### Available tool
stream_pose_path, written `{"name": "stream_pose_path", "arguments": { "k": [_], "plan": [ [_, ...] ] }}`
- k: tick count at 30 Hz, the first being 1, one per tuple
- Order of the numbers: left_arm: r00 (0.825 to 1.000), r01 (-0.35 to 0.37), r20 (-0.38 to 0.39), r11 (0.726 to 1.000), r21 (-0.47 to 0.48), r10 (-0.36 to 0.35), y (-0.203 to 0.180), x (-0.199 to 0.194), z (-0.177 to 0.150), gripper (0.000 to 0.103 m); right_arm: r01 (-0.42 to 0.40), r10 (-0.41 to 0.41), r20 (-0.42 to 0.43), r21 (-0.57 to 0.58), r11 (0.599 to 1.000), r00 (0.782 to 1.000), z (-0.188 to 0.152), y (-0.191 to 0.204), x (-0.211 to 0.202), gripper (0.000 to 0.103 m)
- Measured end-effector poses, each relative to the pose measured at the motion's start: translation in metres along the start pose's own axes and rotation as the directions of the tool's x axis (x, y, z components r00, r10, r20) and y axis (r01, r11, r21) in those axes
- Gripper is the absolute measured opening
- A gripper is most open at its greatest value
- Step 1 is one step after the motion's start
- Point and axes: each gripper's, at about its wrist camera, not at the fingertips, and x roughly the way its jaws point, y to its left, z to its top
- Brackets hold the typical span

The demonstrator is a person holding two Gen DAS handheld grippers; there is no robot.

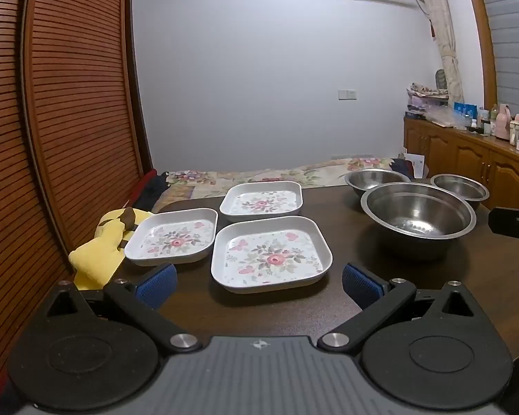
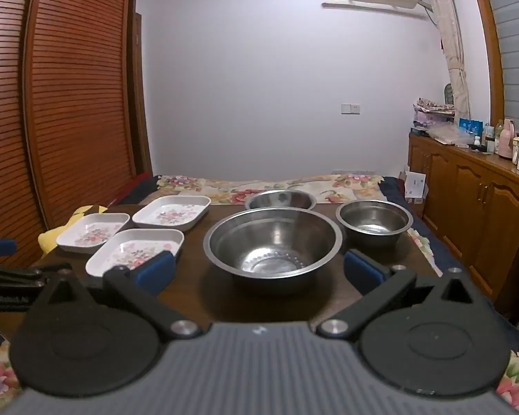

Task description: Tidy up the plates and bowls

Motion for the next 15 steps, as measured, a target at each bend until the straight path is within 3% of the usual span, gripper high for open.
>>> {"name": "stream_pose_path", "arguments": {
  "k": [15],
  "plan": [
    [1.0, -0.007, 0.0, 1.0, 0.001, 0.007, -0.0014, 0.0016, -0.0024, 0.103, 0.002, -0.002, -0.004, -0.009, 1.0, 1.0, -0.0046, -0.0006, -0.0006, 0.103]
  ]
}}
